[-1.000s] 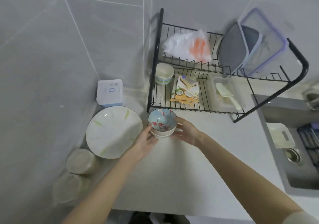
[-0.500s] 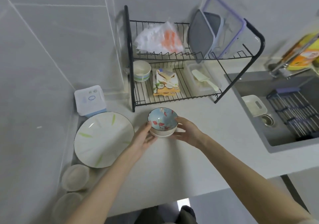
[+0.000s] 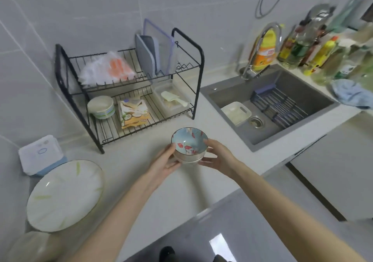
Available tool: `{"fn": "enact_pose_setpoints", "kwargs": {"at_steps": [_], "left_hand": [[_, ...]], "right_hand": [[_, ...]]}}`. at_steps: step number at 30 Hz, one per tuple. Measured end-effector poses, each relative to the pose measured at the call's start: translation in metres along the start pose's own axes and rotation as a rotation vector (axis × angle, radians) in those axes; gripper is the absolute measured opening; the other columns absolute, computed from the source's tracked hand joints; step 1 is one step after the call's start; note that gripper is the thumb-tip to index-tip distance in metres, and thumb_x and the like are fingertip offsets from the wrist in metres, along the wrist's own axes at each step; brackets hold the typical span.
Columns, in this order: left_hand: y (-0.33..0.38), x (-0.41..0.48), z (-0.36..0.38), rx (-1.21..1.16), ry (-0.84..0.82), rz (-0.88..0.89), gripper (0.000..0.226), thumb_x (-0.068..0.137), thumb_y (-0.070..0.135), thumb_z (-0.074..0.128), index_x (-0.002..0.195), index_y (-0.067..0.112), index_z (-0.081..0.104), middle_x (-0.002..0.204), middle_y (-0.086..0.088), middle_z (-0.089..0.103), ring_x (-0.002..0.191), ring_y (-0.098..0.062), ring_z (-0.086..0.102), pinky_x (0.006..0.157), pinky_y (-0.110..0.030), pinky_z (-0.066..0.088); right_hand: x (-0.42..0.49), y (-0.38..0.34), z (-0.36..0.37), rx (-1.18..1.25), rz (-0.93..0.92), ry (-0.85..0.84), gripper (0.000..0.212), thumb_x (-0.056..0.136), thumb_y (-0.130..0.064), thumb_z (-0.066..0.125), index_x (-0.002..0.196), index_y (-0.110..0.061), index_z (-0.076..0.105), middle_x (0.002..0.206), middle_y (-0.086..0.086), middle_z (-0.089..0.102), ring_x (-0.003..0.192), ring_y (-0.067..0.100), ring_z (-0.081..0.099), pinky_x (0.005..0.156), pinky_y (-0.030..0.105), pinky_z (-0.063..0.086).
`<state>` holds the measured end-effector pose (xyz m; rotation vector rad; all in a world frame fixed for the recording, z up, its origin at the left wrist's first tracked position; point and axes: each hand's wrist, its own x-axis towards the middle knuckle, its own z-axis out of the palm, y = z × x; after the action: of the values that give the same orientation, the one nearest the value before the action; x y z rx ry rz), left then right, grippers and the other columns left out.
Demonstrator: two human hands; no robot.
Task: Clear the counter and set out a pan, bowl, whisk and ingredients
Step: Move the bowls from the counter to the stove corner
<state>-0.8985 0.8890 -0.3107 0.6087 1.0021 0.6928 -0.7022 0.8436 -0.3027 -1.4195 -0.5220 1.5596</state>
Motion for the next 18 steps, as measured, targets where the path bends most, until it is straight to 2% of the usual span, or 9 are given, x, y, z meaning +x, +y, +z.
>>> {"fn": "enact_pose_setpoints", "kwargs": {"at_steps": [4,8,12,16,18], "left_hand": [[-0.021,0.005,0.069,0.058,-0.097,-0.028,0.027,0.092,0.025,0.059,0.116,0.013,0.060,0.113,-0.008,0.066,0.104,-0.025,0.064,0.094,-0.039,0.049],[-0.048,0.004,0.160,0.142,-0.191,-0.070,0.016,0.092,0.026,0.058,0.105,0.016,0.061,0.107,-0.007,0.066,0.094,-0.021,0.065,0.087,-0.036,0.052],[-0.079,0.004,0.243,0.233,-0.270,-0.117,0.020,0.092,0.027,0.059,0.107,0.014,0.061,0.112,-0.011,0.064,0.099,-0.025,0.063,0.090,-0.040,0.050],[-0.114,-0.001,0.328,0.308,-0.357,-0.178,0.029,0.091,0.027,0.060,0.115,0.011,0.058,0.113,-0.015,0.060,0.097,-0.027,0.063,0.085,-0.038,0.055],[-0.130,-0.006,0.366,0.345,-0.406,-0.205,0.020,0.091,0.026,0.060,0.106,0.012,0.060,0.109,-0.015,0.060,0.094,-0.027,0.062,0.090,-0.040,0.052]], "right_hand": [[-0.036,-0.012,-0.066,0.068,-0.036,0.091,0.030,0.088,-0.031,0.063,0.115,-0.017,0.064,0.111,0.012,0.061,0.086,0.033,0.067,0.080,0.040,0.057],[-0.079,-0.021,-0.148,0.163,-0.069,0.214,0.027,0.089,-0.029,0.062,0.112,-0.014,0.060,0.099,0.009,0.063,0.078,0.031,0.066,0.077,0.040,0.058],[-0.123,-0.027,-0.223,0.218,-0.112,0.292,0.037,0.090,-0.031,0.061,0.122,-0.013,0.056,0.109,0.011,0.064,0.086,0.032,0.065,0.078,0.038,0.059],[-0.169,-0.027,-0.296,0.298,-0.154,0.434,0.028,0.090,-0.029,0.062,0.113,-0.013,0.061,0.103,0.009,0.067,0.087,0.033,0.066,0.075,0.038,0.059],[-0.192,-0.026,-0.328,0.350,-0.175,0.501,0.028,0.088,-0.029,0.065,0.111,-0.014,0.060,0.112,0.011,0.065,0.082,0.031,0.068,0.075,0.040,0.059]]}}
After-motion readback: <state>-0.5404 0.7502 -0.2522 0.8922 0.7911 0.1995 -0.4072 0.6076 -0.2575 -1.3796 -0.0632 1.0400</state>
